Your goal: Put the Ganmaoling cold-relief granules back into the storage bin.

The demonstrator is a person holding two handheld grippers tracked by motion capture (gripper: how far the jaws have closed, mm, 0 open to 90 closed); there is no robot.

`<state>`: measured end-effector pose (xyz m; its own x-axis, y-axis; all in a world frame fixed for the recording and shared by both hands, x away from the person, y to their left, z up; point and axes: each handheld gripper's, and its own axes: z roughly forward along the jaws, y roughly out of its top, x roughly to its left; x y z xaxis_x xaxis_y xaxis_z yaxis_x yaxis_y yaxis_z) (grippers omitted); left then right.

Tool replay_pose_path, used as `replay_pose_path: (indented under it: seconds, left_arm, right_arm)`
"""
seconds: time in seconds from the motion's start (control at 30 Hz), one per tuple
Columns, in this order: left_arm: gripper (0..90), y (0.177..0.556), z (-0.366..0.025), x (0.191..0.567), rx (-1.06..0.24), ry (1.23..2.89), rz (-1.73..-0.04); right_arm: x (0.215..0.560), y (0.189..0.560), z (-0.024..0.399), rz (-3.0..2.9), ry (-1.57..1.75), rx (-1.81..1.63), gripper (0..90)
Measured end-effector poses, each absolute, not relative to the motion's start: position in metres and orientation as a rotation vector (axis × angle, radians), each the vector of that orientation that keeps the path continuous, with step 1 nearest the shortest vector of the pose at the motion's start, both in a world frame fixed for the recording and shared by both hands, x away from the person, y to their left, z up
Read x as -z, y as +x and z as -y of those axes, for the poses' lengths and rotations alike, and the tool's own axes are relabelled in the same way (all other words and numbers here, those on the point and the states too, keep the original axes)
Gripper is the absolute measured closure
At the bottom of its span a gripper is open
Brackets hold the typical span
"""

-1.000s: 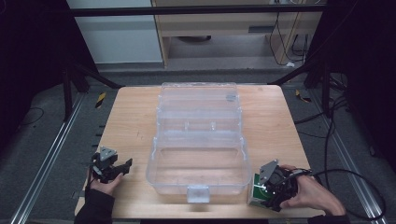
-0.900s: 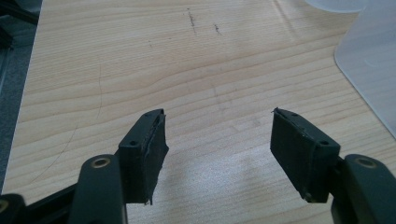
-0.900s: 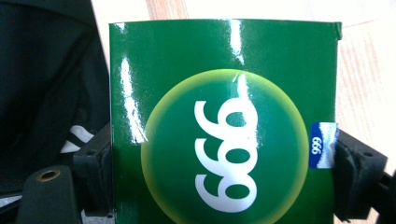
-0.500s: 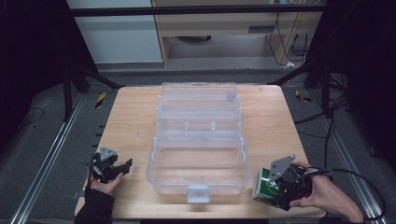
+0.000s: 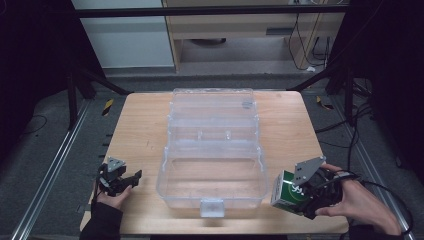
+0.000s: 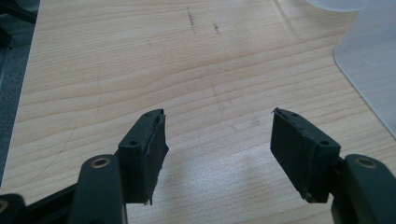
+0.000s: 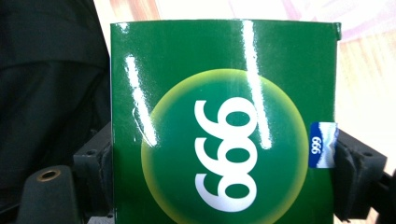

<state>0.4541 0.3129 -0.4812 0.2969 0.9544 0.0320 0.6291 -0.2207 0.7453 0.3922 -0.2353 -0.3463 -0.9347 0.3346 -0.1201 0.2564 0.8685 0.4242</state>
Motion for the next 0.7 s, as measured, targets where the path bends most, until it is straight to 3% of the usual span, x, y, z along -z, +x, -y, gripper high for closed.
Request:
replay_pose_path:
  seconds: [0.4, 0.7]
  left_arm:
    - [35.0, 0.455, -0.313, 0.482, -0.664, 1.944, -1.409]
    - [34.9, 0.455, -0.313, 0.482, -0.660, 1.942, -1.411]
  right_arm:
    - [0.318, 0.402, 0.216, -2.826, 0.424, -0.621, 16.4]
    - [0.316, 0.416, 0.188, -2.837, 0.358, -0.623, 16.3]
